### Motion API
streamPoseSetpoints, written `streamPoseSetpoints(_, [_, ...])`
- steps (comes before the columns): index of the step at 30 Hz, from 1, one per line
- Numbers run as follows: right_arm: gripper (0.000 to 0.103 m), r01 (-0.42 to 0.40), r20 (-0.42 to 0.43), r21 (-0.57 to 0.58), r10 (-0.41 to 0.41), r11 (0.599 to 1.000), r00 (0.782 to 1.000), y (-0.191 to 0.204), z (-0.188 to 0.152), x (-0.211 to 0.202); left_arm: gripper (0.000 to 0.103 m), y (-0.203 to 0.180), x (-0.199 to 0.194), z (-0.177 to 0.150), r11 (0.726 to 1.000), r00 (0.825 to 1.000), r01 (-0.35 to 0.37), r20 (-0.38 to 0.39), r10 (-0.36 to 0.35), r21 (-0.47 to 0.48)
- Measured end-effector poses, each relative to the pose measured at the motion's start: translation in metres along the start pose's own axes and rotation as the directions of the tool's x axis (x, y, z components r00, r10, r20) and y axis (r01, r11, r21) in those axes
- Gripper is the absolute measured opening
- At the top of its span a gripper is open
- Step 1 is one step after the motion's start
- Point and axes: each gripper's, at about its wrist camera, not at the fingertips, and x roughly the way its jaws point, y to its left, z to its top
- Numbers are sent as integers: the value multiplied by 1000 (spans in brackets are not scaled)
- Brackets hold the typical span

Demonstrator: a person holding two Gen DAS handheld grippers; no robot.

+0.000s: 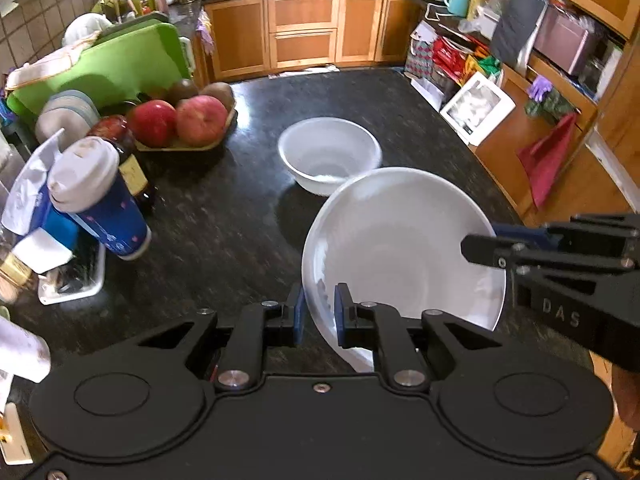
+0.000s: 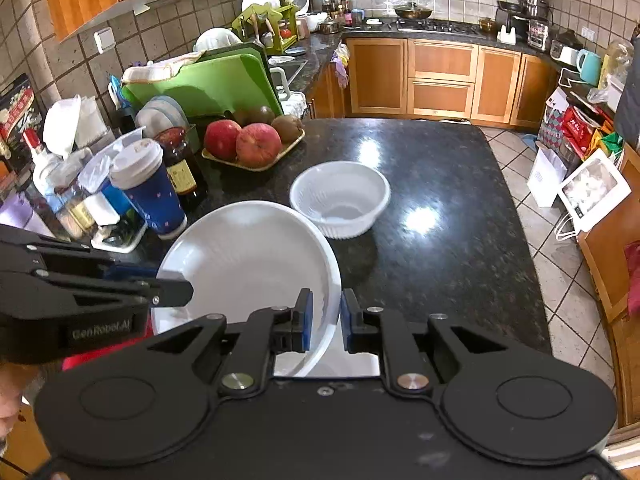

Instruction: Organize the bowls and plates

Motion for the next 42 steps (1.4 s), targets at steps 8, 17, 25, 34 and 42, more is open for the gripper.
streamPoseSetpoints(8, [18,-17,-48,-19,16,1000,999,-15,-26,5,21,-20,14,-19,1000,998,-17,-53,16,-15])
streamPoseSetpoints(17, [17,-54,-103,-7,53,999,993,-27,-38,27,21,-28,26,-35,999,996,-30,-82,28,-28])
streamPoseSetpoints(25, [19,-70,-139,6,70,998,988,-35,-41,41,23,-30,36,-38,1000,997,-27,-69,26,-12])
streamPoseSetpoints(34, [21,-60,-142,6,60,998,988,-40,-39,48,31,-33,40,-37,999,998,-22,-53,24,31])
streamPoseSetpoints(42, [21,-63,-143,6,63,998,988,-41,-38,50,31,-30,42,-35,999,998,-13,-56,15,37])
